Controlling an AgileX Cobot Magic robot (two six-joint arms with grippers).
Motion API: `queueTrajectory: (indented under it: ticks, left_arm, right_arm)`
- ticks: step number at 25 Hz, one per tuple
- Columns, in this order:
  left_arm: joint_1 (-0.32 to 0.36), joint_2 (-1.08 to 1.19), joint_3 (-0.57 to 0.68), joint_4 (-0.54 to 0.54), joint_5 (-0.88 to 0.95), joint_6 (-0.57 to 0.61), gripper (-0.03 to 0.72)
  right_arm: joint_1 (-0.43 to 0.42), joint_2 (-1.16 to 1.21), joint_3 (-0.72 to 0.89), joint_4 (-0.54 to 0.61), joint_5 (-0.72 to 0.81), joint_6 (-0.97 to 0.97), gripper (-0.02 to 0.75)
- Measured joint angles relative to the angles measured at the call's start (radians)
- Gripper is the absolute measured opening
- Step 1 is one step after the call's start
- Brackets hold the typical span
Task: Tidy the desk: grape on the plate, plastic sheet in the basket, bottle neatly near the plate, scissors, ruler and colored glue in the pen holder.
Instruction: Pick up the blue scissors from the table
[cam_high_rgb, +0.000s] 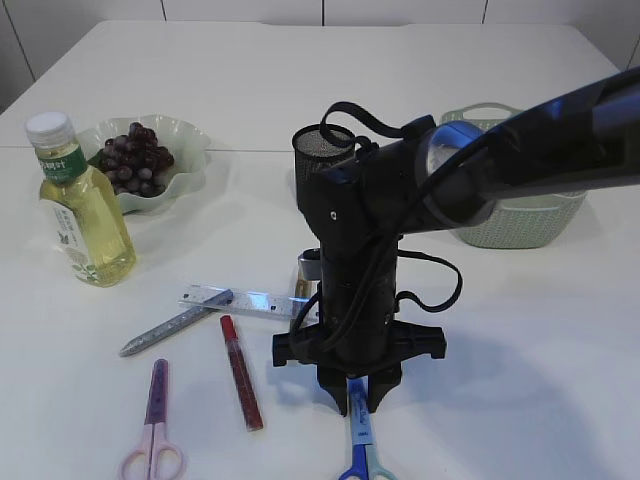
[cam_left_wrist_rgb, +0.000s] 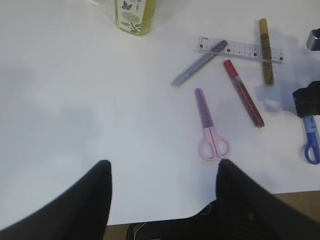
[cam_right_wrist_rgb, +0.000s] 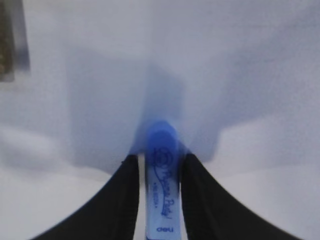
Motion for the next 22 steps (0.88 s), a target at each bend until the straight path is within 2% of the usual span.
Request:
queueTrajectory:
  ticks: [22]
  left_arm:
    - [0.000,0.000,0.000,0.000,-0.002,0.002,0.477]
  right_arm:
    - [0.000,0.000,0.000,0.000,0.000,-0.035,0.231]
